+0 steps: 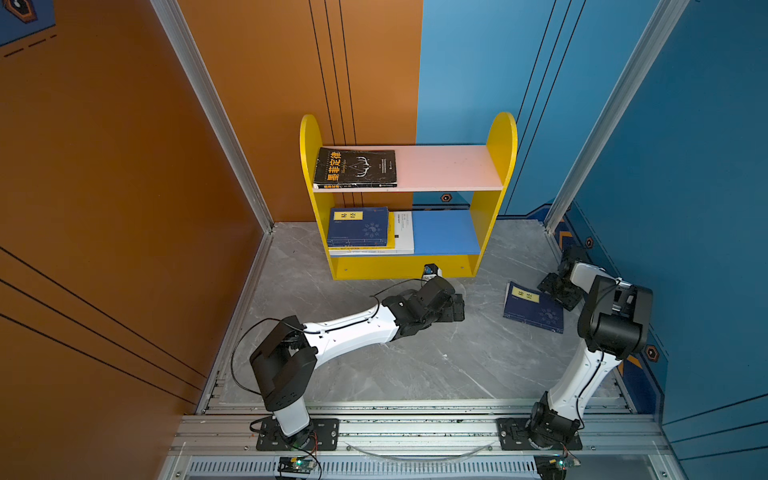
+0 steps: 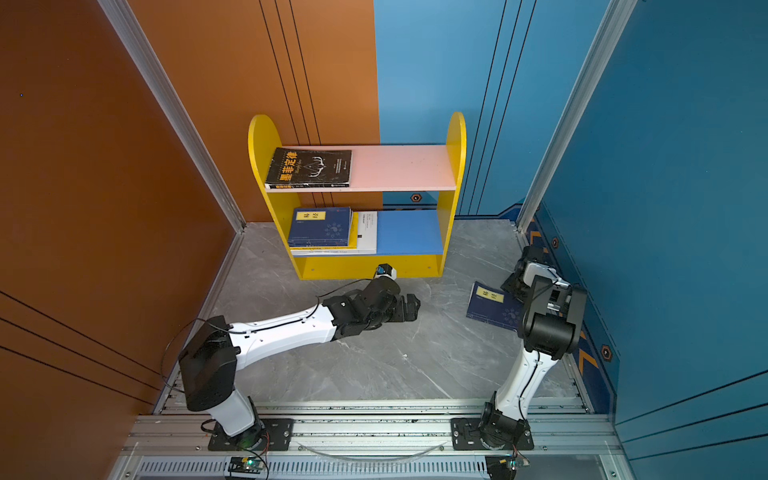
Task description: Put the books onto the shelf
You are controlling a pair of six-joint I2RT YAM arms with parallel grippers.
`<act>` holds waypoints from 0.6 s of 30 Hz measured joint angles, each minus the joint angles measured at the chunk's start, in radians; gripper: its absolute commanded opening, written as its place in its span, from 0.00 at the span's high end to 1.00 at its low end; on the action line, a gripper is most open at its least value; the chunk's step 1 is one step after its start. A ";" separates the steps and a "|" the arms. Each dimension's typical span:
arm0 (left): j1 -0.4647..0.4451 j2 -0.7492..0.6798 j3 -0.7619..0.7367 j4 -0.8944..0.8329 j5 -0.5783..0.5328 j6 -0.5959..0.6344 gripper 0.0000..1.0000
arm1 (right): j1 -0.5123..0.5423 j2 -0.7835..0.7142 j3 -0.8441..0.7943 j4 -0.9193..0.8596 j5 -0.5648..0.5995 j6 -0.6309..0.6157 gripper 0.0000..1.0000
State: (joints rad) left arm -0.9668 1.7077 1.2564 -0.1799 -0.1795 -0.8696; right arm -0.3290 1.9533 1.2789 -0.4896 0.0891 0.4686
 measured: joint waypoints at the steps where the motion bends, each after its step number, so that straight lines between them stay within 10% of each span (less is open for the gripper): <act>1: 0.008 0.001 -0.002 -0.006 0.000 -0.012 0.02 | 0.024 -0.019 -0.026 0.003 -0.002 0.004 0.26; 18: 0.021 0.185 0.038 -0.070 0.163 -0.068 0.02 | 0.379 -0.312 -0.356 -0.014 -0.147 0.307 0.29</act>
State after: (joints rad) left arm -0.9455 1.8927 1.2942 -0.2501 -0.0170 -0.9379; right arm 0.0502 1.6413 0.9226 -0.5037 -0.0578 0.7761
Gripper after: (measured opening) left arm 0.978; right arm 0.705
